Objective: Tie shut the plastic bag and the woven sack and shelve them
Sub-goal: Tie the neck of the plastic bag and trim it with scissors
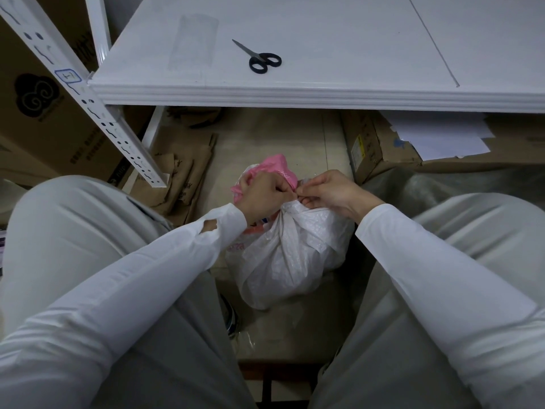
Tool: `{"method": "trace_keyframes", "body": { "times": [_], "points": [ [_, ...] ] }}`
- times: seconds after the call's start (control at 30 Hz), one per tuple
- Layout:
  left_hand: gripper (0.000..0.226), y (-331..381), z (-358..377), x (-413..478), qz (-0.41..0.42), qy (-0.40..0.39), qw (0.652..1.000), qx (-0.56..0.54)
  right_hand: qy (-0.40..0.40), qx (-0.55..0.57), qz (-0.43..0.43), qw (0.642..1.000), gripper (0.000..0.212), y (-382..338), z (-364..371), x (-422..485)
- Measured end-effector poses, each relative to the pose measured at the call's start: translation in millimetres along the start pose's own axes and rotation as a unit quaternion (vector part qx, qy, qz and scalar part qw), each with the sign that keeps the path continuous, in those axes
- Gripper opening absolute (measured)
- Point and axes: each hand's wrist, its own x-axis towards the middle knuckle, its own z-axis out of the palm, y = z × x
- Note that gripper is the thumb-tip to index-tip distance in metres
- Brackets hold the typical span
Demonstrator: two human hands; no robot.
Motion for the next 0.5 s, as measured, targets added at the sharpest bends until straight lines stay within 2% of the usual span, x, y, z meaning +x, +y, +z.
{"method": "trace_keyframes", "body": {
  "times": [0.27, 0.37, 0.5],
  "points": [
    [0.013, 0.4, 4.9, 0.4, 0.032, 0.04, 0.998, 0.043, -0.032, 0.061, 0.056, 0.996, 0.009, -1.7, -6.4, 1.4],
    [0.015, -5.9, 7.6, 4.6, 0.055, 0.017, 0.997, 0.042, -0.024, 0.069, 0.072, 0.995, 0.016, 1.4, -7.1, 4.2],
    [0.027, -12.8, 8.5, 7.1, 0.07, 0.023, 0.996, 0.057, -0.029, 0.042, 0.087, 0.995, 0.006, 0.8, -7.3, 4.3]
  ]
}}
